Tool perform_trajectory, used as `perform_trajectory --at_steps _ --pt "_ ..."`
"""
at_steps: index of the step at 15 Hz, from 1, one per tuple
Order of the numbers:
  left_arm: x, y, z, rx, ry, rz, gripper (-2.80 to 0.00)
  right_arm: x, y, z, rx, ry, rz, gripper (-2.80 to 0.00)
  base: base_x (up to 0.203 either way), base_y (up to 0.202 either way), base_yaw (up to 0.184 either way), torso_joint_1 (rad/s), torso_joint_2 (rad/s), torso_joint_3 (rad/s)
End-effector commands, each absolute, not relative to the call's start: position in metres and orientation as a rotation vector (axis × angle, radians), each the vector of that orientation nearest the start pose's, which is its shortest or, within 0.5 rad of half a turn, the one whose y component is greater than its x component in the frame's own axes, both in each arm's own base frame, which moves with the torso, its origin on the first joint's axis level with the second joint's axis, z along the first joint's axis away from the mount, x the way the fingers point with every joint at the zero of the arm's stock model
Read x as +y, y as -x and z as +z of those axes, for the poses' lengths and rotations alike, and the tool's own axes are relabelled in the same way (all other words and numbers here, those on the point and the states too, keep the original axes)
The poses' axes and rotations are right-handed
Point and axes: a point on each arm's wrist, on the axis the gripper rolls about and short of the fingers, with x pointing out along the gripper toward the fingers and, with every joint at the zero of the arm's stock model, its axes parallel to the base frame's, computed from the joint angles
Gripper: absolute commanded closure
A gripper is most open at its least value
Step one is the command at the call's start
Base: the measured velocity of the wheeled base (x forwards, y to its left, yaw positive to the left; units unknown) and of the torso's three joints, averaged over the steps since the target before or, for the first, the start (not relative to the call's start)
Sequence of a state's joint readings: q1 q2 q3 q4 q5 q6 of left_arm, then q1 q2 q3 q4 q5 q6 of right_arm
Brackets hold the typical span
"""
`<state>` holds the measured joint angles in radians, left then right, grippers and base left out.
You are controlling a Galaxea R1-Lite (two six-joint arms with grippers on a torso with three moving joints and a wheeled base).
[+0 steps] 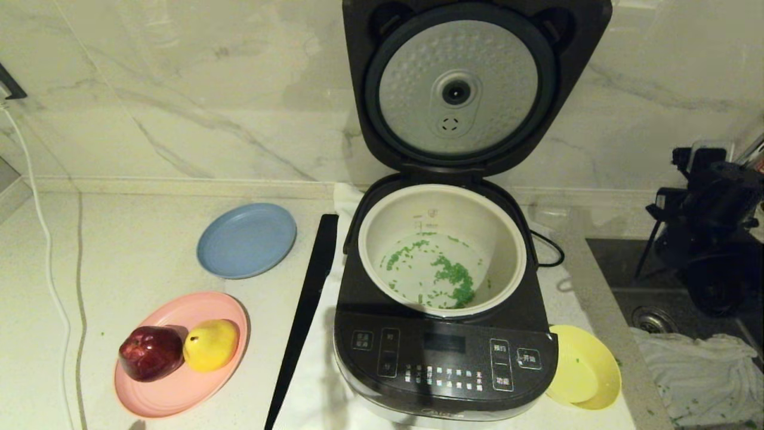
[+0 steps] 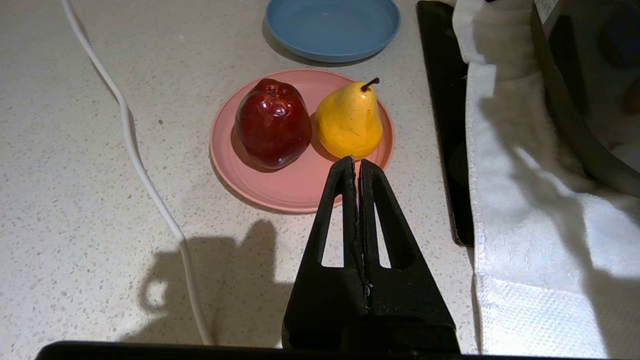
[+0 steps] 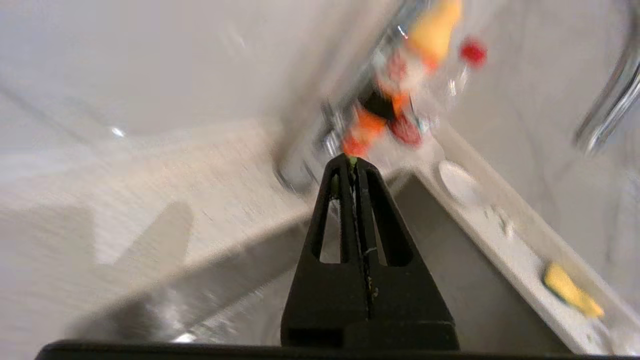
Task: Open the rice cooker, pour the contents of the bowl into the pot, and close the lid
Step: Close the rice cooker
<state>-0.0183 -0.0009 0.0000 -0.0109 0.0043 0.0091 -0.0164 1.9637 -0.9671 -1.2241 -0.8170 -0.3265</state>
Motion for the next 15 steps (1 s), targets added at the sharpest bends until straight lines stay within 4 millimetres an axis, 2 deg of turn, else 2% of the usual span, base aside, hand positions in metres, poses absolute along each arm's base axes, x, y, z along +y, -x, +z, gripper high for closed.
perform_trajectory --at_steps 1,6,9,10,12,15 --pt "0.001 0.023 0.076 -0.009 -0.009 -0.014 0.00 -0.008 -0.347 0.248 -0.124 0.170 -0.821 0.00 0.000 0.000 0.000 0.000 0.00 0.000" --pt "0.001 0.023 0.075 -0.008 -0.009 -0.014 0.00 0.007 -0.327 0.313 0.076 0.024 -0.626 0.00 0.000 0.000 0.000 0.000 0.00 0.000" --pt "0.001 0.023 0.076 -0.009 -0.009 -0.014 0.00 0.005 -0.315 0.350 0.219 -0.217 -0.392 0.00 0.000 0.000 0.000 0.000 0.00 0.000" --pt "0.001 0.023 0.075 -0.008 -0.009 -0.014 0.00 0.004 -0.312 0.359 0.276 -0.334 -0.253 0.00 0.000 0.000 0.000 0.000 0.00 0.000" --pt "0.001 0.023 0.076 -0.009 -0.009 -0.014 0.00 -0.002 -0.313 0.362 0.378 -0.519 0.017 0.00 0.000 0.000 0.000 0.000 0.00 0.000" --pt "0.001 0.023 0.075 -0.008 -0.009 -0.014 0.00 -0.012 -0.323 0.363 0.372 -0.689 0.195 0.00 0.000 0.000 0.000 0.000 0.00 0.000"
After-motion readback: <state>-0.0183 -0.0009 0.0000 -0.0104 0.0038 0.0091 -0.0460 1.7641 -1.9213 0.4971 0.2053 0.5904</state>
